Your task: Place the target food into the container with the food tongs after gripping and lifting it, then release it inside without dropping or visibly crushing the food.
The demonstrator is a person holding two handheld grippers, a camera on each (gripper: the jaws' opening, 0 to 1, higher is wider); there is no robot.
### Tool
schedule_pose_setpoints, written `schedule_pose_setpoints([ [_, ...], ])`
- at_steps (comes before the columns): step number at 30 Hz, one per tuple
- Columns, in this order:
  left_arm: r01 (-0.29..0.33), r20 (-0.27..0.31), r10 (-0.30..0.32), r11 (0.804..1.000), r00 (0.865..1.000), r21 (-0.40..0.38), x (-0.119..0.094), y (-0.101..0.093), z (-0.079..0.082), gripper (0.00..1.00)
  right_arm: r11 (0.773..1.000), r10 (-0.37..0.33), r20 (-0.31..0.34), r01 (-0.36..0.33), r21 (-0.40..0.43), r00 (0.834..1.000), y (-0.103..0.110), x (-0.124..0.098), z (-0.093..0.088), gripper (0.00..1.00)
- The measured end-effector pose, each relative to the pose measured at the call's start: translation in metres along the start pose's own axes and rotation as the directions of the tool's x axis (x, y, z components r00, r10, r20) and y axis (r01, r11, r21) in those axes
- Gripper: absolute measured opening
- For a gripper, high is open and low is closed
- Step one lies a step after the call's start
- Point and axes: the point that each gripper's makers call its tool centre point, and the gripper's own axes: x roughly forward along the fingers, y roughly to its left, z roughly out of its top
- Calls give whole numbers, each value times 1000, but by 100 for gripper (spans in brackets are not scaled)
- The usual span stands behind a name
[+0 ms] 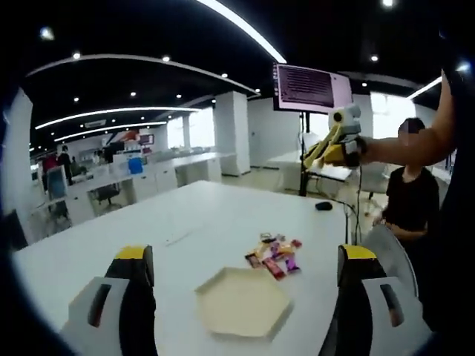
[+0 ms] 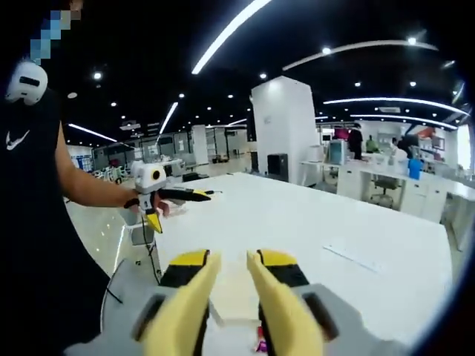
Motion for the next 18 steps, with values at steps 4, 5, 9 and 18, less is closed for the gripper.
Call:
schedule_pose_setpoints([
  [4, -79, 1, 79, 996, 997, -45, -5, 4, -19, 100, 999, -37, -23, 36, -35, 999, -14, -6, -13, 25],
  [5, -96, 19, 97, 995, 995, -35, -6, 2, -21, 100, 998, -24, -37, 22, -59, 999, -16, -7, -18, 25],
  [9, -158, 24, 159, 987, 987, -32, -9, -2, -38, 100, 995, 16, -59, -22, -99, 998, -27, -11, -29, 25],
  [18, -252, -16, 252, 965, 968, -72, -15, -16, -48, 100, 989, 103, -98, -112, -95, 990, -51, -19, -56, 25],
])
